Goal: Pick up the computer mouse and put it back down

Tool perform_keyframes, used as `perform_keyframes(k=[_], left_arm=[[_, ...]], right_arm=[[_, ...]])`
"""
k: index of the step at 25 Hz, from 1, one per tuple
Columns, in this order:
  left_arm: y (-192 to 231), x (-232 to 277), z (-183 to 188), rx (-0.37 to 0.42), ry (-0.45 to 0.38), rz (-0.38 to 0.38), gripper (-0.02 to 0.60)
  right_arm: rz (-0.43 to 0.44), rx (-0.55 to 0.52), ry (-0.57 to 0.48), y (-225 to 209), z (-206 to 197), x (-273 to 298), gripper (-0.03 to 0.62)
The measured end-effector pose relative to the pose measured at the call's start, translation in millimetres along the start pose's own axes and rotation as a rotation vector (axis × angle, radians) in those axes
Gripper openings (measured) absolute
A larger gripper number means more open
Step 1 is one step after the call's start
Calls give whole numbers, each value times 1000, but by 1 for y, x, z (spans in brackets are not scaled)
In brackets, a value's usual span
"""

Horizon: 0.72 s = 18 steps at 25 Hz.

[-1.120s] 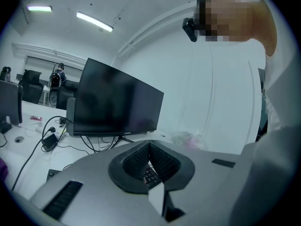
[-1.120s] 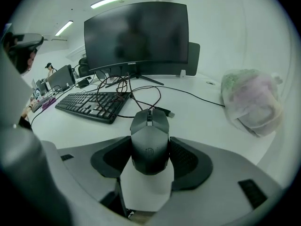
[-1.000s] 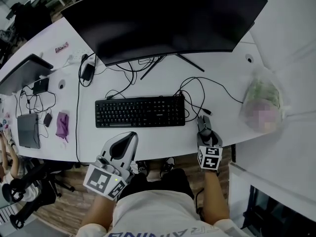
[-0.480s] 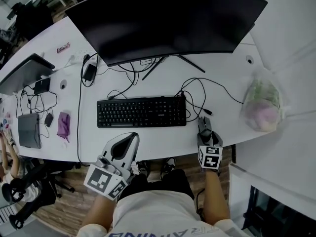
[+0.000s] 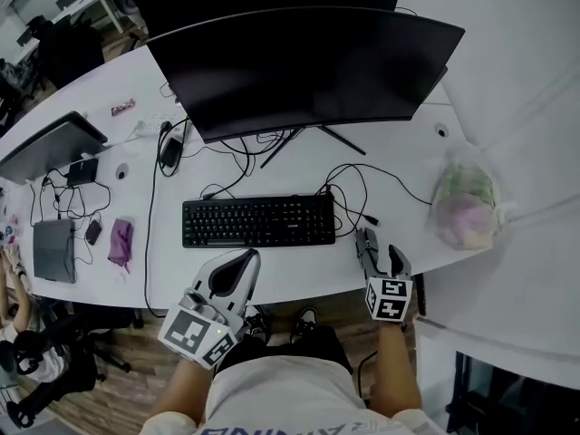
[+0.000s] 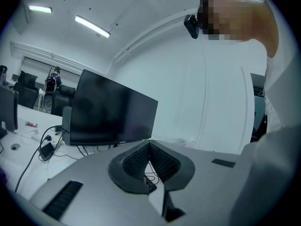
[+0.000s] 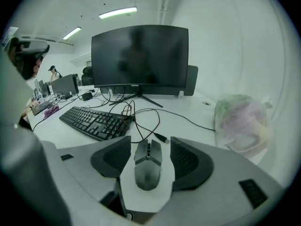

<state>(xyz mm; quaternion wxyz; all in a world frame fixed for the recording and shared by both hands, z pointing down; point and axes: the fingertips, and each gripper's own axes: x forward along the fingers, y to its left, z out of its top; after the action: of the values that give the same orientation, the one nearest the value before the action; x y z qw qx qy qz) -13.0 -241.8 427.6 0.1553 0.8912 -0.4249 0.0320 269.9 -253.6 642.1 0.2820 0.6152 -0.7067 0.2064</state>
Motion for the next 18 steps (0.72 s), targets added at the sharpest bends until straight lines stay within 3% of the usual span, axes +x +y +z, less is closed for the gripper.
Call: perform_keyframes(k=[7, 18], left_arm=[[-10, -10, 29, 32, -71, -34, 8], [-15, -33, 61, 69, -165, -56, 8]], right_arm=[[-5, -16, -147, 5, 57, -40, 265], [-51, -49, -397, 17, 141, -118, 128]])
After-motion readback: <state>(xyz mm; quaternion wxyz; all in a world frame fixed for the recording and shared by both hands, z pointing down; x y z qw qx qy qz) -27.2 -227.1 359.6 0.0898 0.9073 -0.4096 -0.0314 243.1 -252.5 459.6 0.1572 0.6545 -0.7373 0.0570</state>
